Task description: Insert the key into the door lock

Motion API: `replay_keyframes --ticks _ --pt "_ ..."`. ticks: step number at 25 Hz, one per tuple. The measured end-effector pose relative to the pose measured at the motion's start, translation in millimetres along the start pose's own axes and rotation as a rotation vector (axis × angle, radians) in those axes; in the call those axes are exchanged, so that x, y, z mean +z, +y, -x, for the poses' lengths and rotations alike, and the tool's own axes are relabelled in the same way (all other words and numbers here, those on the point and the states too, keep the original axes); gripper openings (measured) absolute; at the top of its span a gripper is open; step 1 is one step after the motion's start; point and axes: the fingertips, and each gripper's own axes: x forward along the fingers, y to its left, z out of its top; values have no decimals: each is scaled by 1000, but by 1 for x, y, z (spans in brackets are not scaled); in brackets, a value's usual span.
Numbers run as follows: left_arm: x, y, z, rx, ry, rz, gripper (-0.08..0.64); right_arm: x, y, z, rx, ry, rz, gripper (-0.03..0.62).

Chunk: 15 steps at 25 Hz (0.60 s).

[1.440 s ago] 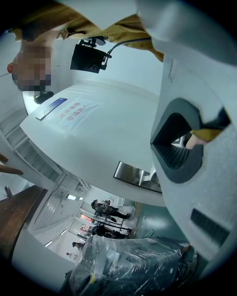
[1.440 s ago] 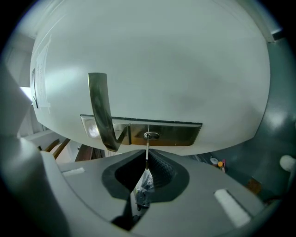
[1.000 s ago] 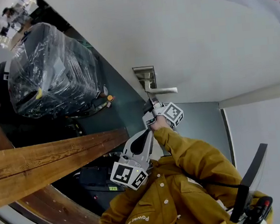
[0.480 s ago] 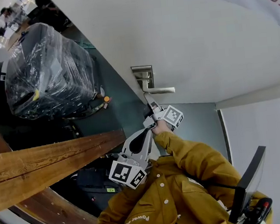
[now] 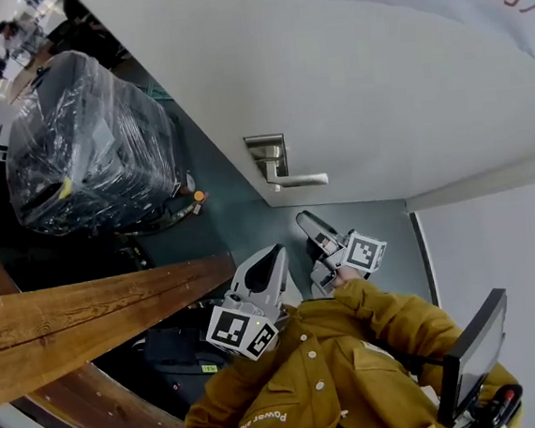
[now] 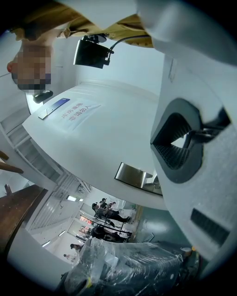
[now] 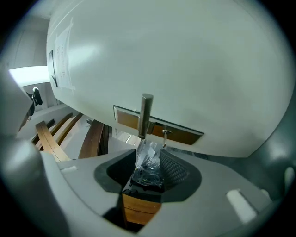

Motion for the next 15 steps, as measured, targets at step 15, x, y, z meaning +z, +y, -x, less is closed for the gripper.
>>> replay_keyframes --ticks 15 --pt "8 -17 -15 -45 -13 -25 2 33 132 50 -61 30 754 6"
